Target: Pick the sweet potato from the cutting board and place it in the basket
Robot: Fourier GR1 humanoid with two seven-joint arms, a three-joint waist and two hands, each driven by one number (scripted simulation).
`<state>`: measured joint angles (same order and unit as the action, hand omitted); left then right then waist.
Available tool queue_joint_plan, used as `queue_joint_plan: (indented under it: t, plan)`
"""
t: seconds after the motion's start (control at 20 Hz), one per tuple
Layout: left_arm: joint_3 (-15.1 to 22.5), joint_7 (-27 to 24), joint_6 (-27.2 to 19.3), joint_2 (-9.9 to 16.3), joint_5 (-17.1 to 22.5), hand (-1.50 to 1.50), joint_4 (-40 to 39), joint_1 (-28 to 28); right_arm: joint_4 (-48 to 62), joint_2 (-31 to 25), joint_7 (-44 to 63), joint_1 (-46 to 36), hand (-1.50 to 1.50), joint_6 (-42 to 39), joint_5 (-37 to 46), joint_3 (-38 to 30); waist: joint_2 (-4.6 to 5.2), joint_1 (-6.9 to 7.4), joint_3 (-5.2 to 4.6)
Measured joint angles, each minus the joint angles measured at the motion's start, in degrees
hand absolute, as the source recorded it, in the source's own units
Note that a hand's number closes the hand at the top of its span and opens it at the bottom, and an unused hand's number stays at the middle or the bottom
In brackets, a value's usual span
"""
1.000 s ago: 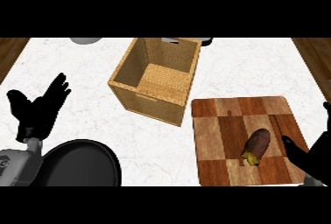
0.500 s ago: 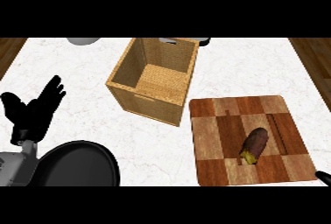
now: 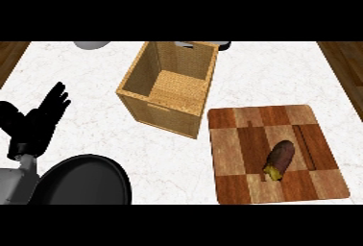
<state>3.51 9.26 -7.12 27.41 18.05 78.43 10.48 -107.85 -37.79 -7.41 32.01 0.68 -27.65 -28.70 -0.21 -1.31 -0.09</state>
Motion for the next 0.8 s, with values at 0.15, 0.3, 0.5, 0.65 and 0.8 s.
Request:
queue_joint_plan:
  t: [0.15, 0.3, 0.5, 0.65, 0.8]
  plan:
    - [-0.05, 0.23, 0.10, -0.44, -0.40, 0.00, -0.17, 0.34, 2.48, -2.11, -0.72, 1.73, -1.50, -7.70, -1.61, -1.05, 0.04, 0.28, 0.05]
    - [0.34, 0.80, -0.77, -1.33, -1.50, 0.00, 0.86, 0.09, 6.13, -2.30, -4.19, 3.63, -1.50, -15.55, -2.14, -2.60, 0.04, 0.45, 0.10]
    - [-0.58, -0.08, 0.32, -1.88, -1.86, 0.00, 0.01, -0.02, 10.99, 0.62, -10.76, 4.63, -1.50, -23.32, -0.14, -3.04, 0.08, 0.58, 0.11]
    - [-1.54, 0.28, 1.19, -1.48, -1.99, 0.00, -0.05, -0.14, 14.07, 3.95, -16.51, 5.61, -1.50, -27.49, 1.72, -3.92, 0.08, 0.61, 0.11]
    - [-1.76, 0.09, 1.50, -2.05, -2.57, 0.00, -0.27, -0.09, 15.58, 8.05, -19.79, 5.01, -1.50, -28.10, 2.66, -4.25, 0.10, 0.70, 0.11]
